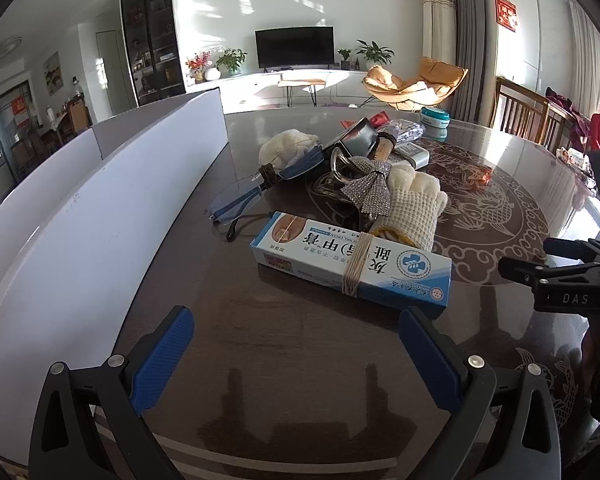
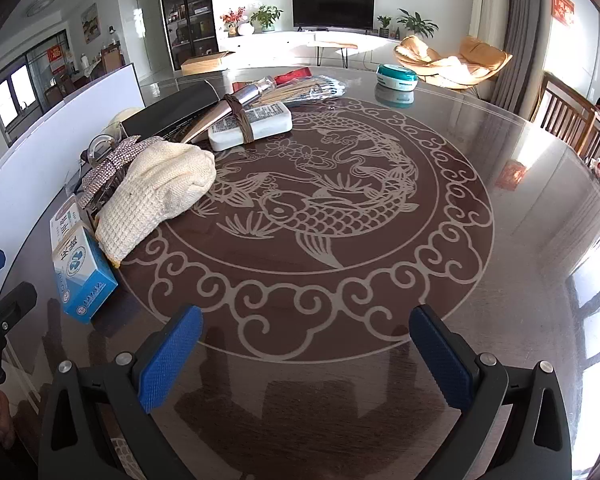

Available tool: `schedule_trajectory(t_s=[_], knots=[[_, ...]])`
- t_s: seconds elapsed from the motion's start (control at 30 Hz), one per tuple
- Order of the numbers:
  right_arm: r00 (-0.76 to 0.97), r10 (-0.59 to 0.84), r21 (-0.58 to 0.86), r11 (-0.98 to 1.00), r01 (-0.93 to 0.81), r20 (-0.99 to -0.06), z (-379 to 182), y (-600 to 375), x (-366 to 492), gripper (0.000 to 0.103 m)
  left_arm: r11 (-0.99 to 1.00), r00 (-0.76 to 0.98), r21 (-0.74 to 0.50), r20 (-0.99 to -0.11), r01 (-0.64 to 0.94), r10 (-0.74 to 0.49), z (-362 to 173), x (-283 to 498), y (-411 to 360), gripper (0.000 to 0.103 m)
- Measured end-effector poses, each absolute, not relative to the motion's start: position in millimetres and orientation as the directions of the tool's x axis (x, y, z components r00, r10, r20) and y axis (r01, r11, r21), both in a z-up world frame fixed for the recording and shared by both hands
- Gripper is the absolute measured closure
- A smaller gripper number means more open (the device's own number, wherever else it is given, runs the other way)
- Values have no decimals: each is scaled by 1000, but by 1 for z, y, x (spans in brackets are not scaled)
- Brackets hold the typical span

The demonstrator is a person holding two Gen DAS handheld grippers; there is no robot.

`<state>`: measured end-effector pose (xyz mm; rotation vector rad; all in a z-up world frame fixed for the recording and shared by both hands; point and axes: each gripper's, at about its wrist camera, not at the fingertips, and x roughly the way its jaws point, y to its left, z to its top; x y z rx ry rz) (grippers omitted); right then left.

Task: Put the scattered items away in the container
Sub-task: 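Close the left gripper on the nail cream box while the right approaches the glove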

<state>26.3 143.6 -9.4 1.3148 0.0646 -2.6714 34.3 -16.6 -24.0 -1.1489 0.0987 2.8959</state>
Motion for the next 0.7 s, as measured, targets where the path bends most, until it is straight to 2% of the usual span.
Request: schedule_trajectory(t_s=[0.23,0.33,0.43,0.5,0.6,0.7], knots=[[-574,-136,-26,-964,265,-808,-15,97,-9,0,-1000,-710,-8,-704,10,-1,-20,48,-48,0],[-543,-190,5,-946,325,-818,-16,81,-9,0,-1000,-699,10,-715,17,-19,-20,48,-50,0],[-495,-309,40,-876,481,-812,-15,55,11,0,-999,-704,27,-709,20,-33,-19,52,-48,0],[-495,-317,-3,-840,543,-809,-16,43,28,0,-1000,-707,13,-707,10,-16,-18,53,-46,0],[-559,-244,-96,-855,510,-792,-16,53,42,0,-1000,-698,1,-716,-28,19,-16,51,-39,0],[-565,-196,-64,-911,407,-802,-17,85,35,0,-998,-694,4,-719,-70,46,-14,49,-29,0]])
